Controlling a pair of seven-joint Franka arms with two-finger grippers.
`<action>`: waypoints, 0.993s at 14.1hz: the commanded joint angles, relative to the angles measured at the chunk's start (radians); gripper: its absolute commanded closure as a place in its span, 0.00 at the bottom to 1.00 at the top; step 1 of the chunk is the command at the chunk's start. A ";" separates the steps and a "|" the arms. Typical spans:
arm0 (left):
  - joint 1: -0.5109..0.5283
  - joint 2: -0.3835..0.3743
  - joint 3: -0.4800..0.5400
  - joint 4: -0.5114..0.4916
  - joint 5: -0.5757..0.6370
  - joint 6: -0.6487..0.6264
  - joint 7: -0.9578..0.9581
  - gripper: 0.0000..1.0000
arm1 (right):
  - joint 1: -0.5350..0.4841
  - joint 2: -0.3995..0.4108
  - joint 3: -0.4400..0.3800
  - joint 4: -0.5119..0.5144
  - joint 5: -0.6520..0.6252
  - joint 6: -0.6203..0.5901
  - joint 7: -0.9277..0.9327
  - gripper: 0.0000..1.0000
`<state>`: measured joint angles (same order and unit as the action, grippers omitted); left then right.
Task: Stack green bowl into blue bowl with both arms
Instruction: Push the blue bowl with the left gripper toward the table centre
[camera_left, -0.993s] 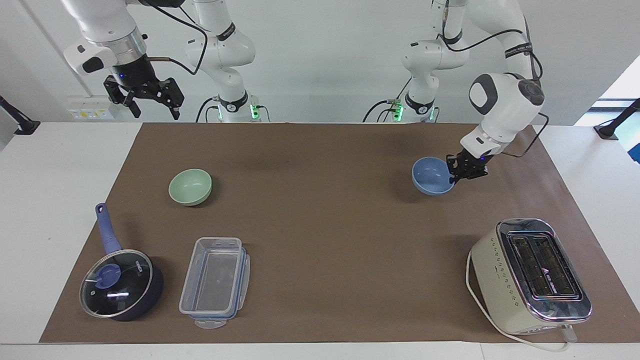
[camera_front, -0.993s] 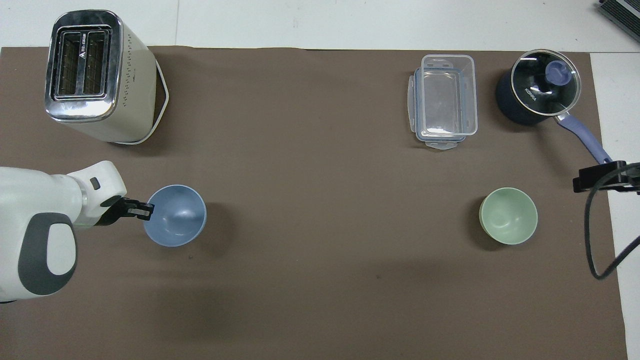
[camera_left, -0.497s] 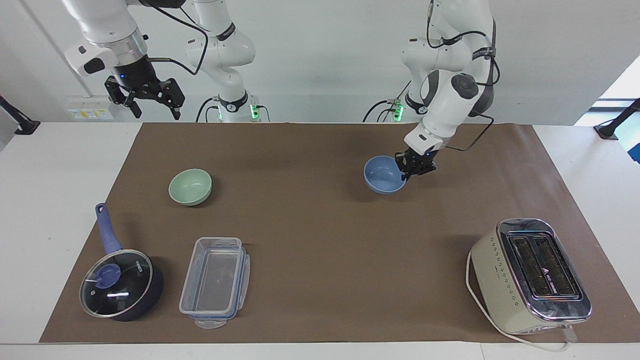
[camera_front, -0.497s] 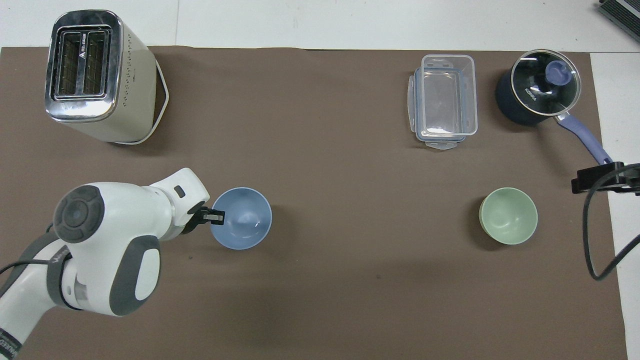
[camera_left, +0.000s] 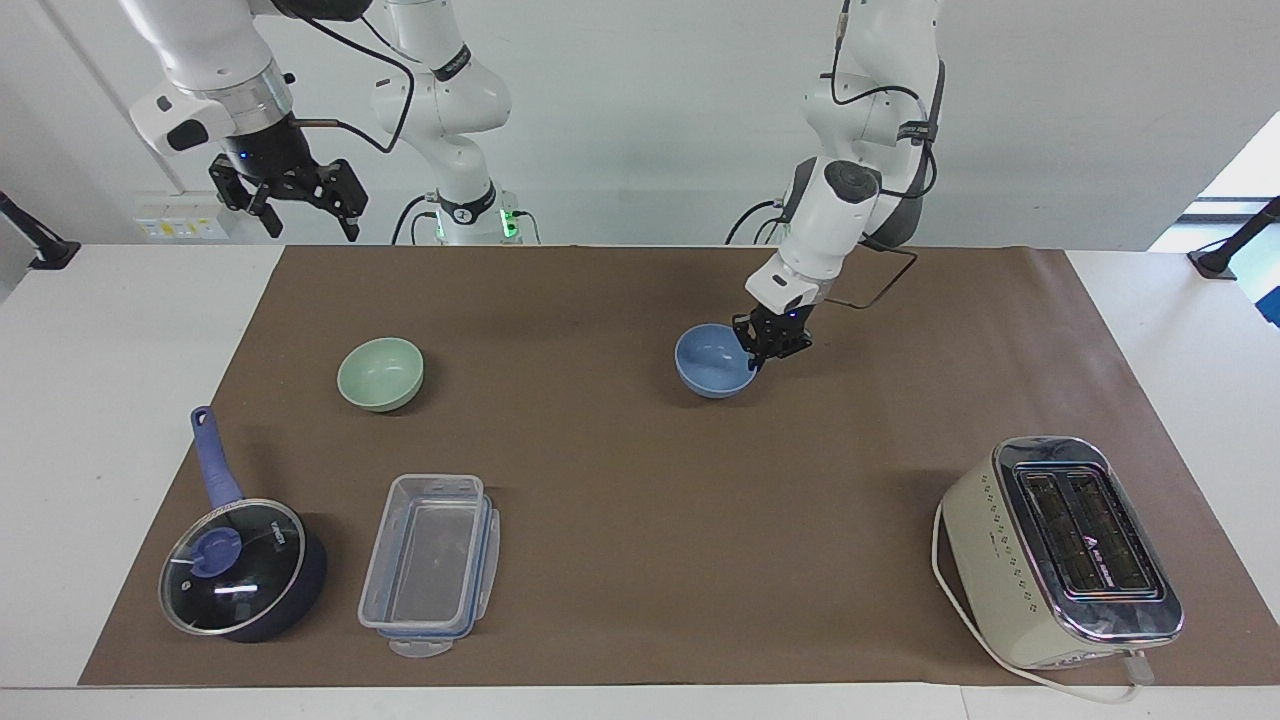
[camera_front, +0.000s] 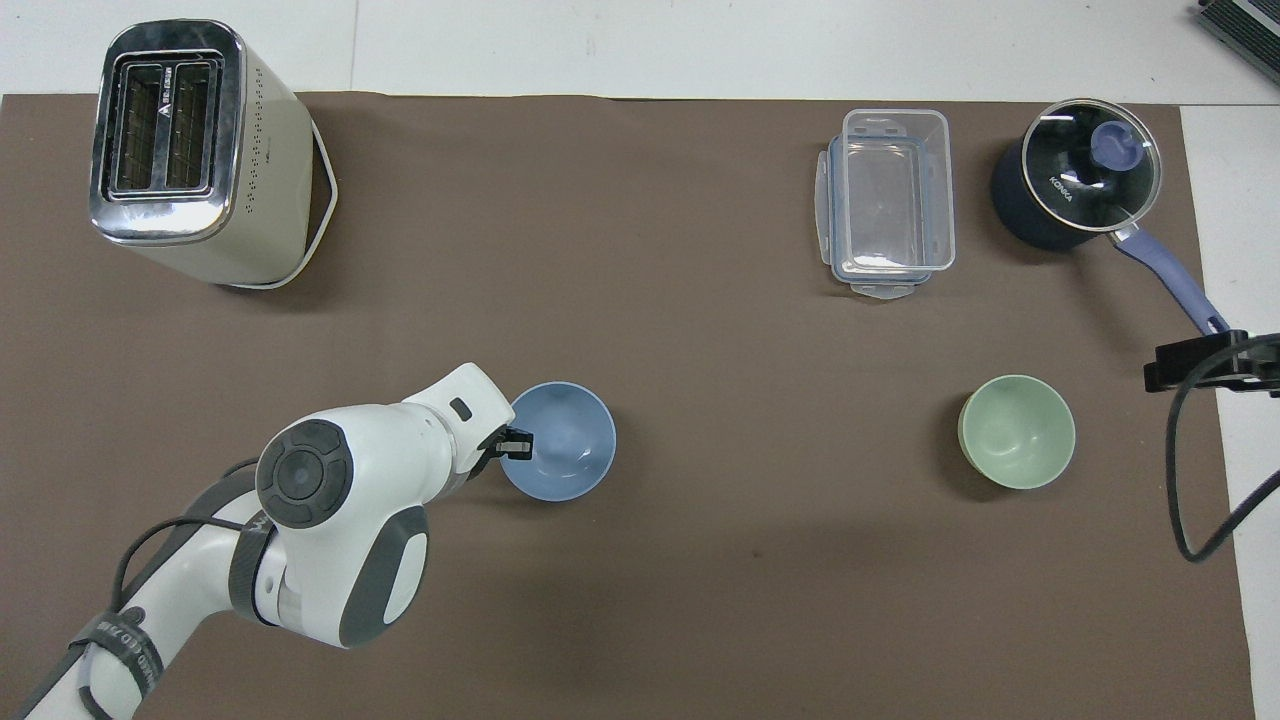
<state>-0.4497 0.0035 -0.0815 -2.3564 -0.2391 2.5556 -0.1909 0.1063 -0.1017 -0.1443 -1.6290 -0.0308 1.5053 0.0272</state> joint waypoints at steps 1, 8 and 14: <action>-0.049 0.033 0.017 0.031 -0.002 0.017 -0.051 1.00 | -0.029 -0.027 0.000 -0.041 0.014 0.029 -0.070 0.00; -0.067 0.050 0.016 0.040 0.000 0.006 -0.070 1.00 | -0.036 -0.027 0.000 -0.055 0.014 0.035 -0.095 0.00; -0.058 0.056 0.014 0.055 0.000 0.002 -0.087 0.00 | -0.051 -0.027 0.000 -0.072 0.014 0.038 -0.134 0.00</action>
<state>-0.4948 0.0430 -0.0811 -2.3276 -0.2391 2.5591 -0.2630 0.0749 -0.1025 -0.1460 -1.6591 -0.0308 1.5127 -0.0583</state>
